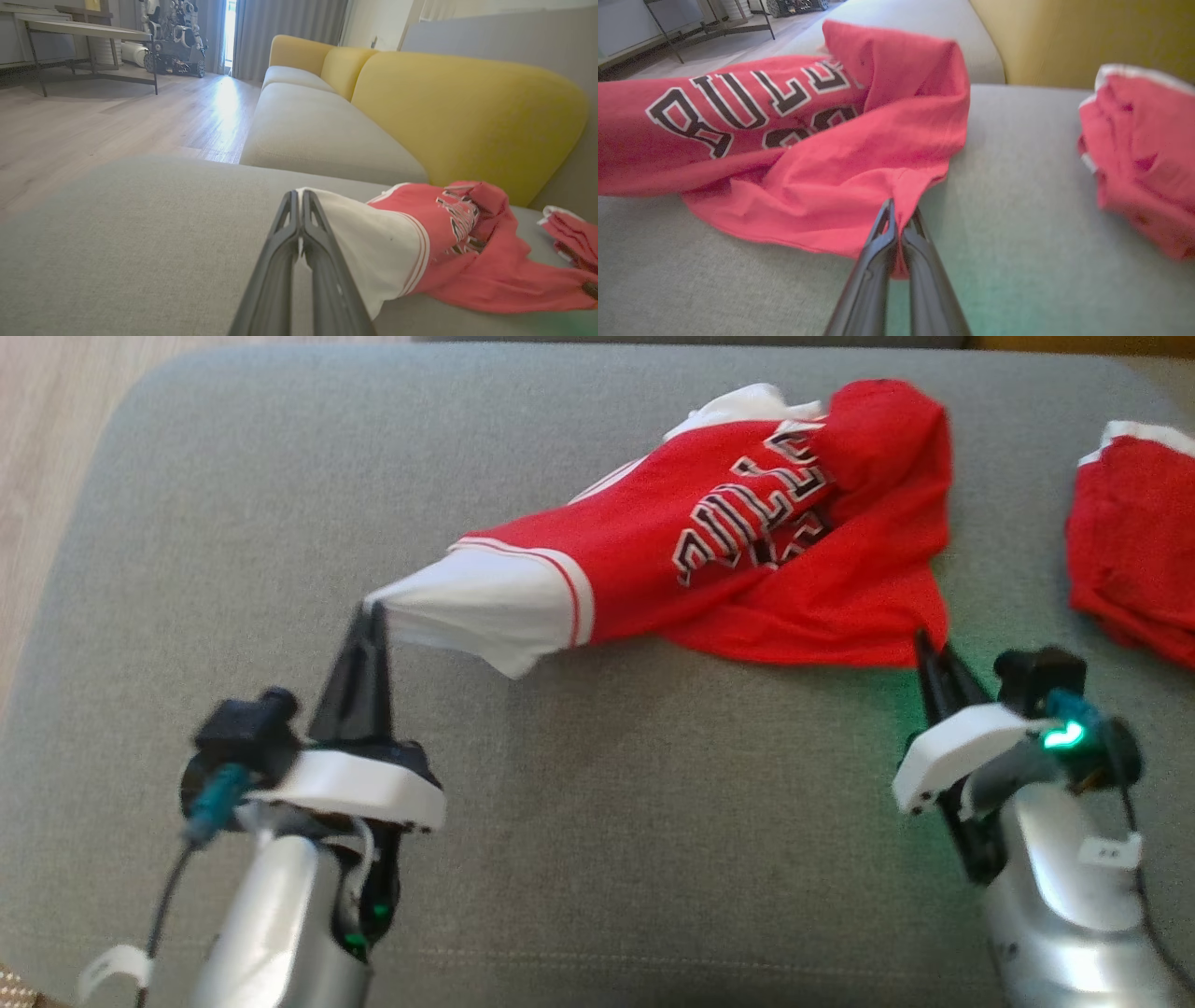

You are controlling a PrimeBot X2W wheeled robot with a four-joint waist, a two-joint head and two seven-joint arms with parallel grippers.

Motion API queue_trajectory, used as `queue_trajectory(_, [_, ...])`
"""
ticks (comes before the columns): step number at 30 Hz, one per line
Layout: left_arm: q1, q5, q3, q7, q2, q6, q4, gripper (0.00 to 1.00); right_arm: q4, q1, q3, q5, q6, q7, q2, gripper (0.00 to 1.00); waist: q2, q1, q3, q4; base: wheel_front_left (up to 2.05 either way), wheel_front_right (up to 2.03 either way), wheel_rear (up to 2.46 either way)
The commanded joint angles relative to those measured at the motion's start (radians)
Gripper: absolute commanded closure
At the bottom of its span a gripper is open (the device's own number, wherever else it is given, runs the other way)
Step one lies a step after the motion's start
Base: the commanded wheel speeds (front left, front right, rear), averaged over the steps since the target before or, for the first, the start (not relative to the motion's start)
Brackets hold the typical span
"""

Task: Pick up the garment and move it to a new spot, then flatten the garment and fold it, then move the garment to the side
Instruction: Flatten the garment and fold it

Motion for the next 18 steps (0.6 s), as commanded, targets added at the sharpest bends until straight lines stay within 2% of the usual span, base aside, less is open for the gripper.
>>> queue_trajectory(1, [-0.019, -0.031, 0.054, -0.009, 0.011, 0.003, -0.050, 1.00, -0.068, -0.018, 0.023, -0.036, -0.001, 0.010, -0.020, 1.00, 0.0000, 0.0000, -0.019, -0.011, 0.00, 0.00, 0.00])
queue_trajectory(5, [-0.032, -0.042, 0.098, -0.009, 0.011, -0.013, -0.096, 1.00, -0.207, -0.027, 0.065, -0.088, -0.001, 0.073, -0.094, 1.00, 0.0000, 0.0000, -0.059, -0.024, 0.00, 0.00, 0.00])
queue_trajectory(8, [-0.048, -0.028, 0.133, -0.009, 0.011, -0.030, -0.140, 1.00, -0.320, -0.042, 0.098, -0.077, -0.001, 0.118, -0.169, 1.00, 0.0000, 0.0000, -0.096, -0.032, 0.00, 0.00, 0.00])
queue_trajectory(14, [-0.081, -0.002, 0.170, -0.009, 0.022, -0.056, -0.249, 1.00, -0.512, -0.075, 0.182, 0.005, -0.001, 0.213, -0.316, 1.00, 0.0000, 0.0000, -0.173, -0.039, 0.00, 0.00, 0.00])
queue_trajectory(18, [-0.091, 0.013, 0.159, 0.010, 0.045, -0.066, -0.341, 1.00, -0.647, -0.086, 0.219, 0.083, -0.001, 0.325, -0.400, 1.00, 0.0000, 0.0000, -0.199, -0.041, 0.00, 0.00, 0.00])
